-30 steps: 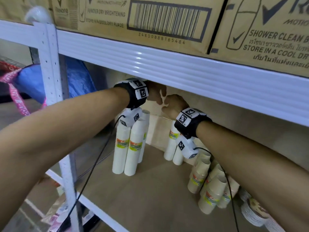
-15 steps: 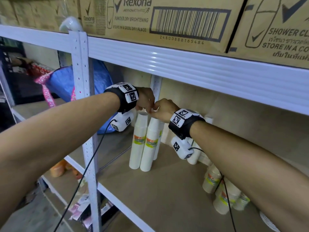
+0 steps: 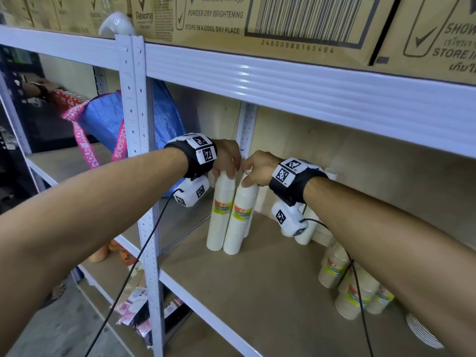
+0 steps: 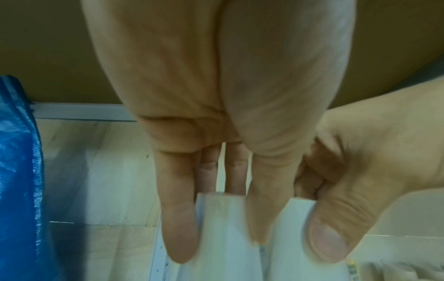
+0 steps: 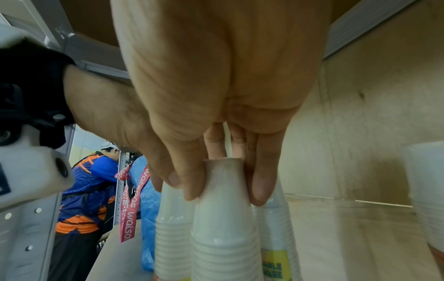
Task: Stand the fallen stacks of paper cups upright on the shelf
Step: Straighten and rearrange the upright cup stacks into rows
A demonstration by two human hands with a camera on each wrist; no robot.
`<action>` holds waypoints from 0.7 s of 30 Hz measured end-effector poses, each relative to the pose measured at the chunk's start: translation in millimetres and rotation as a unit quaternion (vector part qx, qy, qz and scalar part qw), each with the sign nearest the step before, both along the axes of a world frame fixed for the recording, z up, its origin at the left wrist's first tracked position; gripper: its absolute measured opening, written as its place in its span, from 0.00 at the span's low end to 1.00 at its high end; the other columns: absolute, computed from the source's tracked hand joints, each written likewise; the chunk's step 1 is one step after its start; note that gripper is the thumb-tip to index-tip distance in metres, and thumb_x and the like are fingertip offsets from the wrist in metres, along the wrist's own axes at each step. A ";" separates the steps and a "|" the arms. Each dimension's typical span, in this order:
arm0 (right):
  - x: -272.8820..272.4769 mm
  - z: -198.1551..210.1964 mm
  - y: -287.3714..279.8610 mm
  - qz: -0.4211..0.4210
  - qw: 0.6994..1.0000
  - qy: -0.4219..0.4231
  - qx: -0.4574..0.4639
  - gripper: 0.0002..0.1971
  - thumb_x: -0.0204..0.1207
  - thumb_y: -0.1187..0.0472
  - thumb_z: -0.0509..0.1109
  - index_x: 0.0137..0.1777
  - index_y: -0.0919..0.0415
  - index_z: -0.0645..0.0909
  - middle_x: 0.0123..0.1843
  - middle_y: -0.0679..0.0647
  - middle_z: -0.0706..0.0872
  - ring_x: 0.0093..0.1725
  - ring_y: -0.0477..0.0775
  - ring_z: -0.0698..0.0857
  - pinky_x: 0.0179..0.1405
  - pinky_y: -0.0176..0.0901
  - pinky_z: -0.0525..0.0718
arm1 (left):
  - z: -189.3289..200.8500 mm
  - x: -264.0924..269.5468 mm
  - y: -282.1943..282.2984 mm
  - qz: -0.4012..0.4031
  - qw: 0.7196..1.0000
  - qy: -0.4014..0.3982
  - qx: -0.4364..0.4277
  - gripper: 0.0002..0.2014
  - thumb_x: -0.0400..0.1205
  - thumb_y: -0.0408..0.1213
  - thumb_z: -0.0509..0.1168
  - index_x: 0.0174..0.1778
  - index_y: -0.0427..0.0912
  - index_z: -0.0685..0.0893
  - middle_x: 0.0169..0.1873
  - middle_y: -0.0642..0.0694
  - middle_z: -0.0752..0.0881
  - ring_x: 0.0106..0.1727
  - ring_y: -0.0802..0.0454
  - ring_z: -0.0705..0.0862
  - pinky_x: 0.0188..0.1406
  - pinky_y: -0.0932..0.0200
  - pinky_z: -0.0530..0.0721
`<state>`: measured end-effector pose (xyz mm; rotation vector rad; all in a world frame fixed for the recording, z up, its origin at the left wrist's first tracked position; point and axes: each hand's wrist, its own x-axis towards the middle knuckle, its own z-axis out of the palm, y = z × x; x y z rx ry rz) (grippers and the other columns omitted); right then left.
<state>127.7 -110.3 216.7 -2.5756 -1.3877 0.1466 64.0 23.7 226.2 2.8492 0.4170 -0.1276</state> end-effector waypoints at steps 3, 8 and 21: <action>1.6 0.3 -4.0 -0.008 1.000 0.007 0.007 0.23 0.71 0.57 0.79 0.66 0.62 0.83 0.49 0.52 0.83 0.44 0.52 0.83 0.45 0.43 0.83 | 3.0 0.0 -3.5 -0.009 1.000 0.005 -0.002 0.18 0.76 0.32 0.76 0.62 0.39 0.87 0.58 0.40 0.85 0.38 0.47 0.88 0.23 0.65 0.83; 6.5 3.6 -17.7 -0.042 0.999 0.019 0.005 0.22 0.69 0.56 0.81 0.60 0.66 0.84 0.39 0.50 0.82 0.36 0.50 0.82 0.40 0.42 0.83 | 8.5 5.5 -15.4 -0.043 0.999 0.022 -0.004 0.18 0.75 0.31 0.76 0.62 0.40 0.86 0.59 0.41 0.85 0.50 0.38 0.89 0.36 0.57 0.90; 39.5 19.5 -83.3 -0.147 0.989 0.006 0.014 0.19 0.65 0.55 0.83 0.51 0.66 0.85 0.48 0.59 0.90 0.43 0.57 0.89 0.43 0.48 0.88 | 21.7 51.4 -74.1 -0.132 0.991 -0.012 -0.015 0.17 0.76 0.27 0.74 0.62 0.40 0.86 0.57 0.44 0.84 0.47 0.47 0.86 0.34 0.61 0.88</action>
